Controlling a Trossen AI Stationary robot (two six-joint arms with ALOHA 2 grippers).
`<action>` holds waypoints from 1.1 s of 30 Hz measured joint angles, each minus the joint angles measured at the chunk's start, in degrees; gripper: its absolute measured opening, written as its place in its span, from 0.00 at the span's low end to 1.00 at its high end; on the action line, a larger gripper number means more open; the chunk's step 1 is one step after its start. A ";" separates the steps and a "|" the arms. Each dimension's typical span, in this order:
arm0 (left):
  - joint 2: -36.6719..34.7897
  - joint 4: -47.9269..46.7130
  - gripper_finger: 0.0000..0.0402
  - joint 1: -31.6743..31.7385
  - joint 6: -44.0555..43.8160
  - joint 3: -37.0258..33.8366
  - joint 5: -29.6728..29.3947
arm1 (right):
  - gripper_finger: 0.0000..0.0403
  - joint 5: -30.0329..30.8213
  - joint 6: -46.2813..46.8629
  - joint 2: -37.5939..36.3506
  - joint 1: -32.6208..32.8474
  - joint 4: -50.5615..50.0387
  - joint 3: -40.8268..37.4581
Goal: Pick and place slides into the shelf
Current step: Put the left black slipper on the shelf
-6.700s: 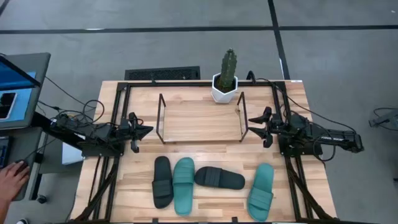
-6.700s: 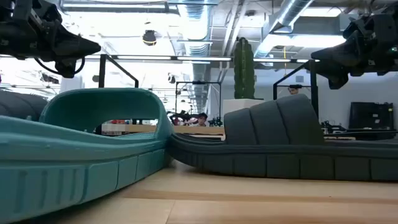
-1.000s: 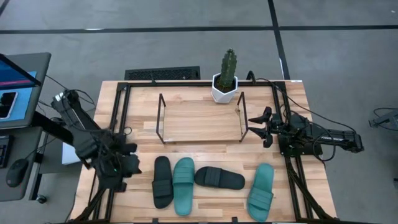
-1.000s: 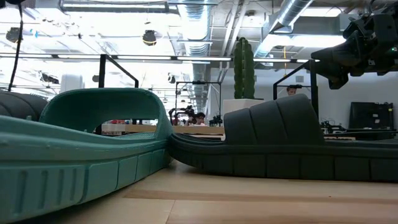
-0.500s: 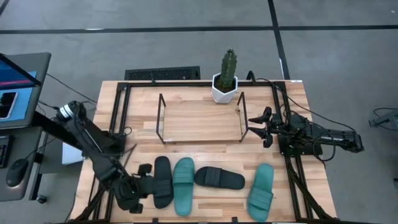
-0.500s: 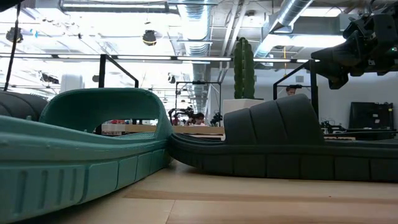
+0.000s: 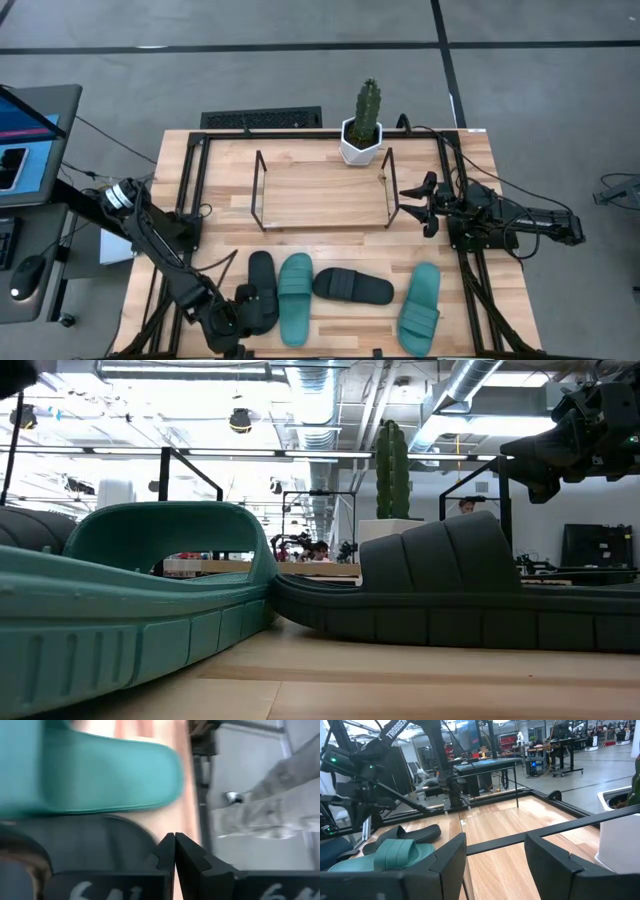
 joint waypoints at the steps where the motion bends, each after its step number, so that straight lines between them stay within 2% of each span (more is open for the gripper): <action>1: 0.22 1.12 0.00 0.05 -0.96 0.00 0.84 | 0.48 0.02 0.01 0.02 -0.02 -0.01 0.01; 8: 0.39 4.33 0.00 -0.07 -4.44 0.00 4.82 | 0.48 0.00 0.00 0.02 0.00 0.00 0.02; 16: 0.39 -0.90 0.02 0.38 -4.59 0.00 3.84 | 0.48 0.00 0.00 0.00 0.00 0.00 0.00; 20: 0.39 -1.77 0.10 0.88 -4.57 0.00 3.79 | 0.48 0.01 0.00 0.02 -0.01 0.00 0.01; 29: 0.39 -0.41 0.40 0.00 -4.55 0.00 3.76 | 0.48 0.00 0.00 0.02 0.00 0.00 0.02; 33: 1.80 4.47 0.45 -1.61 -4.58 0.00 3.75 | 0.48 0.00 0.00 0.02 0.00 -0.02 0.00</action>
